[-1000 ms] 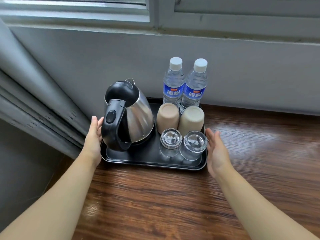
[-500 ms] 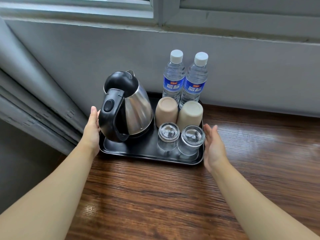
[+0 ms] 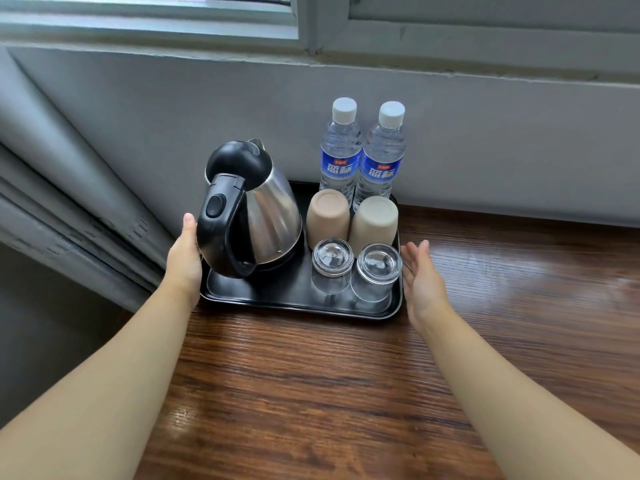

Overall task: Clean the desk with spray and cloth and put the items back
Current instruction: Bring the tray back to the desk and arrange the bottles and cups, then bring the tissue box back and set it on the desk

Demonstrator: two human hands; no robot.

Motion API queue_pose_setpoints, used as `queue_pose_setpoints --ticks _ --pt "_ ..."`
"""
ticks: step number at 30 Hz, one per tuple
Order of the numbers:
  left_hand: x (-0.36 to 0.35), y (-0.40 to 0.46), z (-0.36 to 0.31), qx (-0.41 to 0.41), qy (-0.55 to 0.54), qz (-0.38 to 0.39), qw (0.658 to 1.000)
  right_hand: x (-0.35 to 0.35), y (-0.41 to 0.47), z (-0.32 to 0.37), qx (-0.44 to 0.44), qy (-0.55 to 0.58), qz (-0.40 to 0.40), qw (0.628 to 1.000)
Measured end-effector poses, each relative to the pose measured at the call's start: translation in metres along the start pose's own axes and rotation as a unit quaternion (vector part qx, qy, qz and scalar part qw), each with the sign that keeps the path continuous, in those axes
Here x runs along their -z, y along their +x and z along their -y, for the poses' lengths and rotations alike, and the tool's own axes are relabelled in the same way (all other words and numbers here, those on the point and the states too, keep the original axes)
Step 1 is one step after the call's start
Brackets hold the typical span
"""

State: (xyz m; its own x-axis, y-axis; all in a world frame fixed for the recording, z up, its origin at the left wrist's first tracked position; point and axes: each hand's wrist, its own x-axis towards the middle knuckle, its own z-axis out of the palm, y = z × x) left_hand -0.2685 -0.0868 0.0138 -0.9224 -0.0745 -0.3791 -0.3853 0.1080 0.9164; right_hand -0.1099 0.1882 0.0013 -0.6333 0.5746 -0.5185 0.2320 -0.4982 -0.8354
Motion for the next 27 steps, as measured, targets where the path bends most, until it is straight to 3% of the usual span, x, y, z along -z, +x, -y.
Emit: queue_pose_setpoints --ticks 6,17,22,27 --pt "0.019 -0.021 0.01 -0.008 0.131 -0.047 0.99 0.033 0.003 -0.007 0.0 -0.102 -0.062 0.993" --pt "0.028 -0.117 0.045 -0.001 0.3 -0.052 0.952 0.126 -0.066 -0.01 0.022 -0.218 -0.026 0.975" --pt "-0.01 -0.191 0.061 -0.032 0.392 0.008 0.919 0.199 -0.103 -0.017 0.02 -0.246 -0.012 0.969" --pt "-0.086 -0.279 0.082 -0.082 0.439 0.146 0.882 0.294 -0.147 -0.023 0.003 -0.265 -0.024 0.964"
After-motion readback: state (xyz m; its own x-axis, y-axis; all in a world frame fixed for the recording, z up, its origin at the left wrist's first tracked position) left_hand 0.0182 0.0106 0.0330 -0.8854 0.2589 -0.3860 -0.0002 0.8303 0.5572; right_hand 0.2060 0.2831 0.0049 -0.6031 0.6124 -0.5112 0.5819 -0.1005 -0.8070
